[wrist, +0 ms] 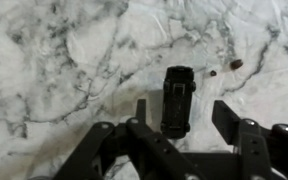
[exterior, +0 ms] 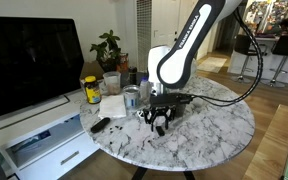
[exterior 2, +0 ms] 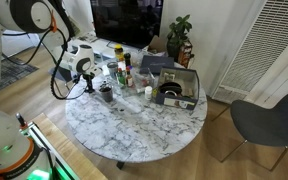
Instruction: Move the toy car to the right
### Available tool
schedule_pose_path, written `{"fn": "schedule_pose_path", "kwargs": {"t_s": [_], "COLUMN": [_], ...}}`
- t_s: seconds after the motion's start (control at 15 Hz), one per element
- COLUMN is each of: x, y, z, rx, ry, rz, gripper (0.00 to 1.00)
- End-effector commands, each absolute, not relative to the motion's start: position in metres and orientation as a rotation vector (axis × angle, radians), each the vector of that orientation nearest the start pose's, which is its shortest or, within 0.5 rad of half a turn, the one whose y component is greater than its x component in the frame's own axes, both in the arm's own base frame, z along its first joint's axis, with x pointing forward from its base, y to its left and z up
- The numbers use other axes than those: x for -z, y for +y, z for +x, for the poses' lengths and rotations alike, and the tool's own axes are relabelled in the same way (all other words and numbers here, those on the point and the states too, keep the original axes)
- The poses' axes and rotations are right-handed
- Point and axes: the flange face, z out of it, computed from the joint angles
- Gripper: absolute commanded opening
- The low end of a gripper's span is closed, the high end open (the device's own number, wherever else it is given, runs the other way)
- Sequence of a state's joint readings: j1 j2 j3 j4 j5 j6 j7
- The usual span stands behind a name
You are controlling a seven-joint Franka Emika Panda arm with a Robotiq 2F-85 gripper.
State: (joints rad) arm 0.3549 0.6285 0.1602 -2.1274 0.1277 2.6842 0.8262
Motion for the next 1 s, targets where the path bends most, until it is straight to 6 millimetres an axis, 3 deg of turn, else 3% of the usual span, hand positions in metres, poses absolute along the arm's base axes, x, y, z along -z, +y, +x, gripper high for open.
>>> {"fn": "schedule_pose_path", "kwargs": {"t_s": [0.0, 0.07, 0.2, 0.27, 0.33, 0.4, 0.67, 0.93], "x": [-0.095, -0.094, -0.091, -0.091, -0.091, -0.094, -0.118, -0.146], "y": [0.277, 0.277, 0.276, 0.276, 0.276, 0.276, 0.273, 0.258], "z": [0.484, 0.485, 0.485, 0.485, 0.485, 0.485, 0.48, 0.471], "rx": [-0.234, -0.237, -0.24, -0.238, -0.238, -0.235, -0.194, -0.126], "ry": [0.699, 0.7, 0.707, 0.708, 0.709, 0.708, 0.721, 0.694], "rz": [-2.977, -2.975, -2.978, -2.978, -2.977, -2.977, -2.986, -3.094], "gripper": [0.61, 0.65, 0.61, 0.45, 0.36, 0.35, 0.04, 0.07]}}
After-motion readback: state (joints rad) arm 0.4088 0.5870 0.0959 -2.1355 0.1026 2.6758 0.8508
